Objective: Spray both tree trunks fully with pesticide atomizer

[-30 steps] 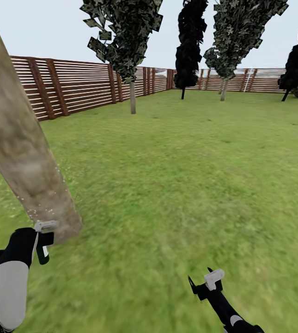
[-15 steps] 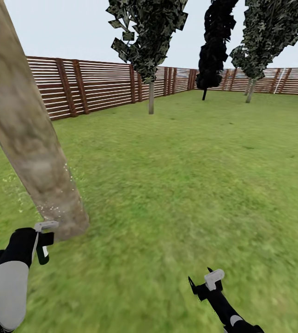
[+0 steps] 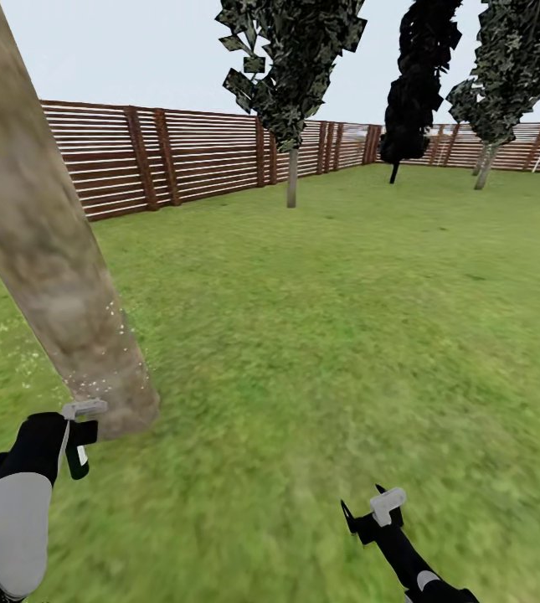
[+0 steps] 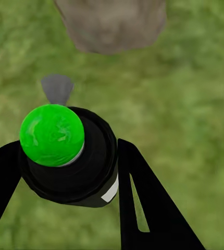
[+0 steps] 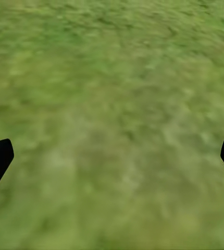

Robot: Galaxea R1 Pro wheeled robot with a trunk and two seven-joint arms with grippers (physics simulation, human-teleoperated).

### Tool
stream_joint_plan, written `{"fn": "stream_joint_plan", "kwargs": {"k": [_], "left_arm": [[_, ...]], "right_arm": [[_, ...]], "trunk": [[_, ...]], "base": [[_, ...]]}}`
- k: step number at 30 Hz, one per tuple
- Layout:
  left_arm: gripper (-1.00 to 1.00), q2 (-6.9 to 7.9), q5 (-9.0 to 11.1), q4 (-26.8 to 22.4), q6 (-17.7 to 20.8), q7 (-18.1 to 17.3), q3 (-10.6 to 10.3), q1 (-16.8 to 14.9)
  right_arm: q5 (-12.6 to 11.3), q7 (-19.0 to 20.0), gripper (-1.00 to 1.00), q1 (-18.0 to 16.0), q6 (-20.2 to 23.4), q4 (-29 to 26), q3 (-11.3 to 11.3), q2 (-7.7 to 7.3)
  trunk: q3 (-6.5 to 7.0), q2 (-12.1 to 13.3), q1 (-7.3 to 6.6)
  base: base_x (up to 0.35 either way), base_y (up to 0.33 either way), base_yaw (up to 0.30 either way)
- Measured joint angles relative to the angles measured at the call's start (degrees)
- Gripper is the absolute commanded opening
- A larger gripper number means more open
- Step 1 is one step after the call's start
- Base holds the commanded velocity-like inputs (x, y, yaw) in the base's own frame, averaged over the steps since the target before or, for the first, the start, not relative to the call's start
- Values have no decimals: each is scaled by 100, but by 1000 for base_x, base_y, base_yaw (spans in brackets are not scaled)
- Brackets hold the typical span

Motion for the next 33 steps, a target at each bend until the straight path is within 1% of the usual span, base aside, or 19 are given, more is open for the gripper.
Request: {"fn": "stream_joint_plan", "kwargs": {"k": [4,9,11,14,15,16,17,18,19,20,21,22,24,26,32,33], "left_arm": [[-100,-8,9,0,1,0,-3,0],[-100,-8,23,-11,2,-13,16,-1],[-100,-62,229,-52,12,-39,-28,-35],[-100,-86,290,-116,68,-96,-45,-99],[-100,-158,343,-145,170,-114,-60,-174],[-100,-245,342,-180,221,-125,-77,-306],[-100,-282,340,-193,249,-129,-266,-444],[-100,-277,332,-195,305,-130,-548,-554],[-100,-254,313,-199,445,-130,-766,-626],[-100,-156,276,-200,739,-131,-950,-780],[-100,2,270,-201,805,-144,-977,-817],[-100,282,386,-197,857,-460,-996,-823],[-100,428,419,-196,923,-760,-1020,-796],[-100,480,416,-202,986,-892,-1045,-777],[-100,498,453,-216,1002,-920,-1002,-802],[-100,499,452,-298,1000,-920,-999,-814]], "right_arm": [[0,-1,100,0,-2,0,-1,0],[1,-1,100,0,6,0,-1,0],[-1,-2,100,0,5,-3,-5,0],[-1,-2,100,0,-1,-8,-9,-7],[-2,-2,100,0,-2,-10,-11,-14],[-2,-2,100,1,-8,-15,-11,-22],[-1,-2,100,1,-11,-17,-9,-23],[-1,-2,100,1,-12,-17,-9,-21],[-1,-2,100,1,-12,-21,-8,-15],[-1,-2,100,1,-12,-25,-9,-17],[-1,-2,100,1,-12,-26,-10,-25],[0,-2,100,1,-12,-25,-10,-33],[0,-2,100,1,-12,-22,-9,-35],[6,-2,100,1,-13,-19,-8,-36],[8,-2,100,1,-5,-11,-3,-30],[8,-2,100,1,-5,-10,-5,-28]], "trunk": [[0,0,0],[0,0,2],[0,0,2],[0,0,2],[0,0,2],[1,0,2],[1,0,2],[1,0,1],[0,0,2],[1,0,1],[0,0,2],[0,0,2],[0,0,2],[0,0,2],[0,0,2],[0,0,2]], "base": [[197,-211,270],[24,-23,270],[1,-1,270],[0,0,244],[0,0,81],[0,0,33],[0,0,17],[0,0,9],[0,0,2],[0,0,0],[0,0,0],[0,0,0],[0,0,0],[50,-115,0],[46,-256,0],[1,-275,0]]}}
